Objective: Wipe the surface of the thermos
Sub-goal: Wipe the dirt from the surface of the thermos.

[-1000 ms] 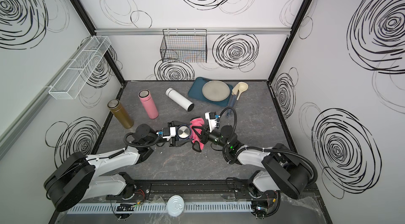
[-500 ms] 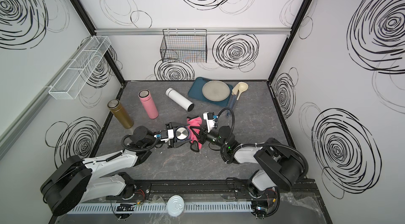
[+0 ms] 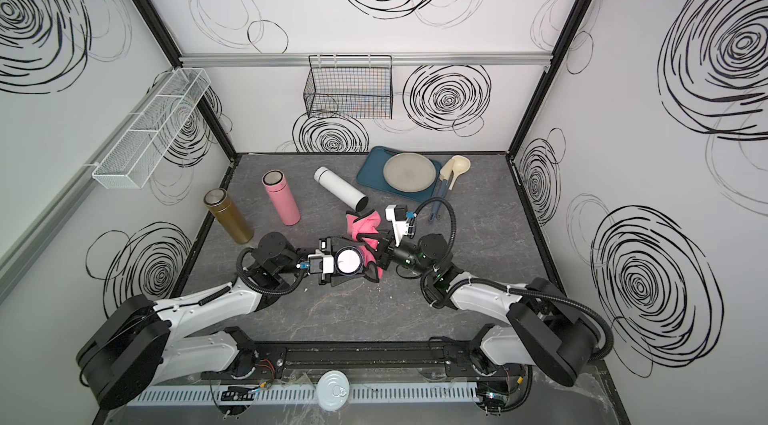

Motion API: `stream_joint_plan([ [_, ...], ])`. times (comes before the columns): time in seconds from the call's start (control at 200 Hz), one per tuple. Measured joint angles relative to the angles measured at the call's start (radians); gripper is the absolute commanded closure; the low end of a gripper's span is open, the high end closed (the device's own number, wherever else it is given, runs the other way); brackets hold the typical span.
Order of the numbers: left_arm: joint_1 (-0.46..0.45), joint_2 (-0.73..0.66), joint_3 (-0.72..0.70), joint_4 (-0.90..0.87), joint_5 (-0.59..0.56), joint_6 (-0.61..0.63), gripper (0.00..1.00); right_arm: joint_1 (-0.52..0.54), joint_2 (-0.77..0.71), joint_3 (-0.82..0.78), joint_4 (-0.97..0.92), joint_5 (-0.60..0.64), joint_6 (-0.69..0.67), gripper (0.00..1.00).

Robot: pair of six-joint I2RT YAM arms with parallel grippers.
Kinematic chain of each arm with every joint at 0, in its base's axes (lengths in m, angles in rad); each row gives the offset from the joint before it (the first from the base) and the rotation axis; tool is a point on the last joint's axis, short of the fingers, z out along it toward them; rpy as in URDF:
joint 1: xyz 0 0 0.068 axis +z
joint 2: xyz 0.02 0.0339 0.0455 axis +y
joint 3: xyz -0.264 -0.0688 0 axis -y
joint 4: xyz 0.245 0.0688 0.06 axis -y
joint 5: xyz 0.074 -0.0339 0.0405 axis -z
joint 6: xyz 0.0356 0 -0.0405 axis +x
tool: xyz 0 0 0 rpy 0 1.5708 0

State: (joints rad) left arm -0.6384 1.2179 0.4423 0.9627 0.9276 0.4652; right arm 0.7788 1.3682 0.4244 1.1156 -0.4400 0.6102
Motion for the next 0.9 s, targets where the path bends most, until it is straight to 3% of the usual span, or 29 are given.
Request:
stream_joint_plan([
  [0.185, -0.017, -0.014, 0.002, -0.150, 0.017, 0.103, 1.00, -0.055, 0.217, -0.047, 0.024, -0.027, 0.040, 1.00],
  [0.265, -0.021, -0.032, 0.008, -0.184, 0.021, 0.143, 1.00, -0.062, 0.202, -0.053, -0.006, -0.040, 0.043, 1.00],
  [0.44, -0.022, -0.045, 0.010, -0.215, 0.022, 0.192, 1.00, 0.010, -0.012, 0.000, -0.101, -0.013, -0.024, 1.00],
  [0.54, -0.022, -0.044, 0.010, -0.217, 0.023, 0.206, 1.00, 0.037, -0.064, 0.024, -0.097, -0.007, -0.050, 1.00],
  [0.901, -0.029, -0.042, 0.011, -0.315, 0.016, 0.279, 1.00, -0.010, 0.139, -0.021, -0.093, 0.010, -0.029, 1.00],
])
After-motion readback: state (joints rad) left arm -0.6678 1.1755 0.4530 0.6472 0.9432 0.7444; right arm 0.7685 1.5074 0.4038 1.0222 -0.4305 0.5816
